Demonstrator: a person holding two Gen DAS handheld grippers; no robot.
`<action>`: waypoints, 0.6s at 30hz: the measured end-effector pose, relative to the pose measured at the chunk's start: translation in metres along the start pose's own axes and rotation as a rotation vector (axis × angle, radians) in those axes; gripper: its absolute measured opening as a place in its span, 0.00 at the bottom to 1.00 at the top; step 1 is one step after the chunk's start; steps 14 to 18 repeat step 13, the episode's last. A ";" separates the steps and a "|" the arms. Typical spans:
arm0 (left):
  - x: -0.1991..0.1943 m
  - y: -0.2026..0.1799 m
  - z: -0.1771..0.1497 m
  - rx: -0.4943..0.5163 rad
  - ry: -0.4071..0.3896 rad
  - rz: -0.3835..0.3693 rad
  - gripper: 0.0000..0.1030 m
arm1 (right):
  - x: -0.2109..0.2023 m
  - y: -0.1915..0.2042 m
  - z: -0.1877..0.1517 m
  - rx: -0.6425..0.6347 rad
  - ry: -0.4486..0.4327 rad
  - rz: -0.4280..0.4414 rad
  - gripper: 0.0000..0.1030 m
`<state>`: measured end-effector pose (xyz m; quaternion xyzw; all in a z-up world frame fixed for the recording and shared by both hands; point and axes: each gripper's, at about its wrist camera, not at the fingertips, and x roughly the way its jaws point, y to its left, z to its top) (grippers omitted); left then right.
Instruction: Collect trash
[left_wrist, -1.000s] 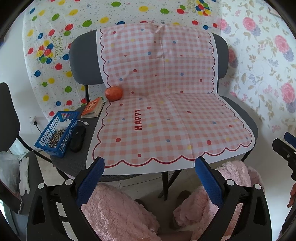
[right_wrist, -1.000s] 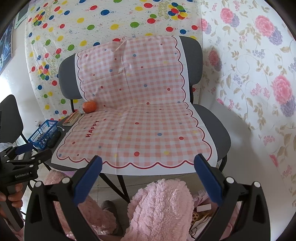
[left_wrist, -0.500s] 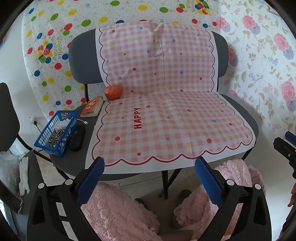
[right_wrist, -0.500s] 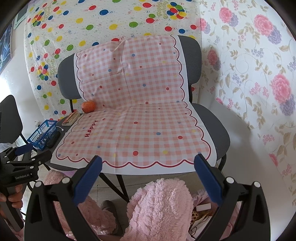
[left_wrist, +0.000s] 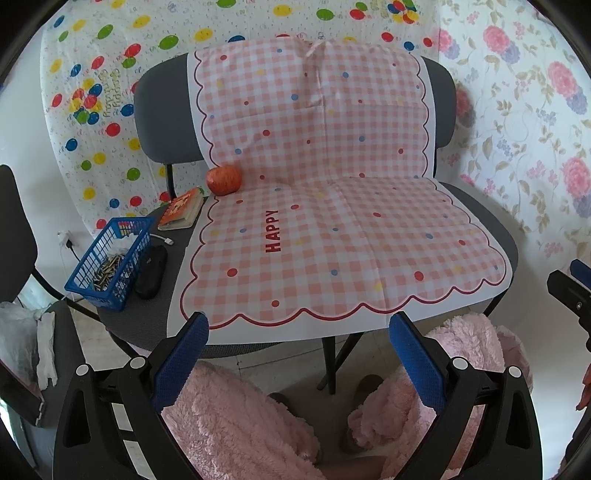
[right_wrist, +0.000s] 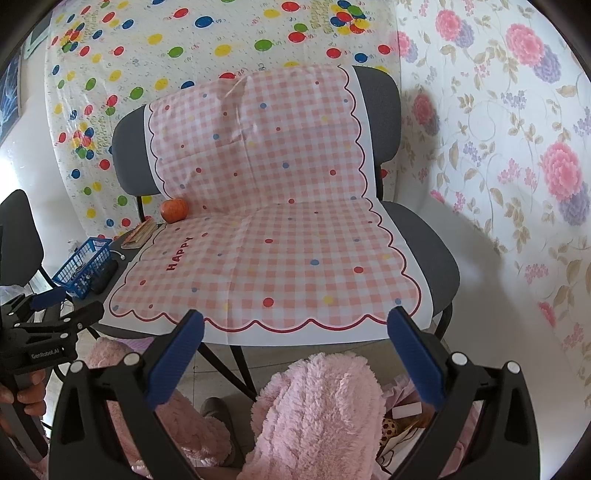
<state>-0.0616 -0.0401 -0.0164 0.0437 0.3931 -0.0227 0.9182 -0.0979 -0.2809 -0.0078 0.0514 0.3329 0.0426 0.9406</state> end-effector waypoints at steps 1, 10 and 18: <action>0.001 0.000 -0.001 0.001 0.002 0.001 0.94 | 0.000 0.000 0.000 0.002 0.001 -0.001 0.94; 0.004 -0.003 0.002 0.006 -0.015 0.010 0.94 | 0.002 -0.007 -0.005 0.018 0.012 -0.015 0.94; 0.006 -0.005 0.002 0.011 -0.005 -0.004 0.94 | 0.002 -0.009 -0.006 0.020 0.010 -0.031 0.94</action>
